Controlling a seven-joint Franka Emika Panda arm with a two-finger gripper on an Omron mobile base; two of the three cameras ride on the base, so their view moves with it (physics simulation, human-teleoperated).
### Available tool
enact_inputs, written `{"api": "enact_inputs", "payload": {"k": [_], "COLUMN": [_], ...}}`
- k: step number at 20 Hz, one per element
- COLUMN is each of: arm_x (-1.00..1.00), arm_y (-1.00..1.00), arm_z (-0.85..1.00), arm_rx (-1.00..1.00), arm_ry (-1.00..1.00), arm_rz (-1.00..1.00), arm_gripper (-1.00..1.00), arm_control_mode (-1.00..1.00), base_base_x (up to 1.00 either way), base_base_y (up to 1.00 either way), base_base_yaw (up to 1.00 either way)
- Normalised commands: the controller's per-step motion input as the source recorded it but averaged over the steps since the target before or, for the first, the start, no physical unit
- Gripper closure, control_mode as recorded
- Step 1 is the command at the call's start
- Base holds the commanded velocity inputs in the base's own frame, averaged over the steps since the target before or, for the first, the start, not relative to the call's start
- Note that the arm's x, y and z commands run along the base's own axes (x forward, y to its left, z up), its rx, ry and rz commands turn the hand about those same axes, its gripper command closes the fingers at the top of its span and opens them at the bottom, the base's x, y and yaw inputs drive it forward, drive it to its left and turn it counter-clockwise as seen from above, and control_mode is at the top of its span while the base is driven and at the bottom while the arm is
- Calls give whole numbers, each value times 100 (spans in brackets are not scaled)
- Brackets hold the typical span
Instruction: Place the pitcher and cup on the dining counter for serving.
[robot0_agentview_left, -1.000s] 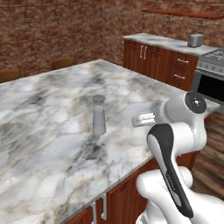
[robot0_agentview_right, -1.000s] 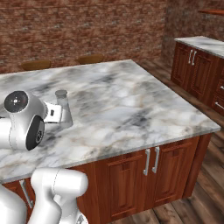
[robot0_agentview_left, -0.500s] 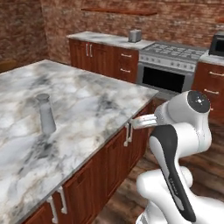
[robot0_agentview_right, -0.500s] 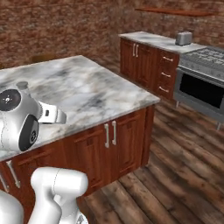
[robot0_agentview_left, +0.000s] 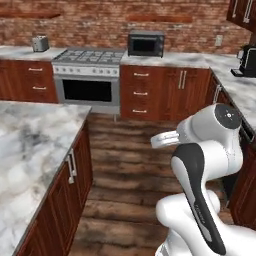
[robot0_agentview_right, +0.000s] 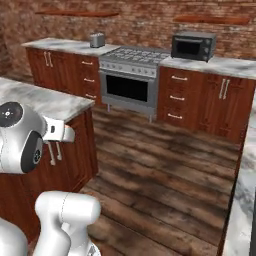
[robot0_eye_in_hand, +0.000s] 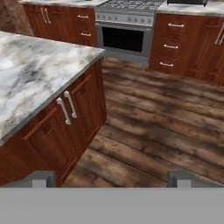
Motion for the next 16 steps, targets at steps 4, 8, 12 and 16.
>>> {"api": "enact_inputs", "payload": {"k": [4, 8, 12, 16], "arm_x": [0, 0, 0, 0], "arm_y": [0, 0, 0, 0], "arm_z": [0, 0, 0, 0], "arm_rx": [0, 0, 0, 0], "arm_ry": [0, 0, 0, 0], "arm_rz": [0, 0, 0, 0], "arm_gripper": [-100, -100, -100, -100], "arm_control_mode": [100, 100, 100, 100], "base_base_x": [-1, 0, 0, -1], "base_base_y": [-14, -2, 0, 0], "base_base_yaw": [-87, -92, -95, -98]}}
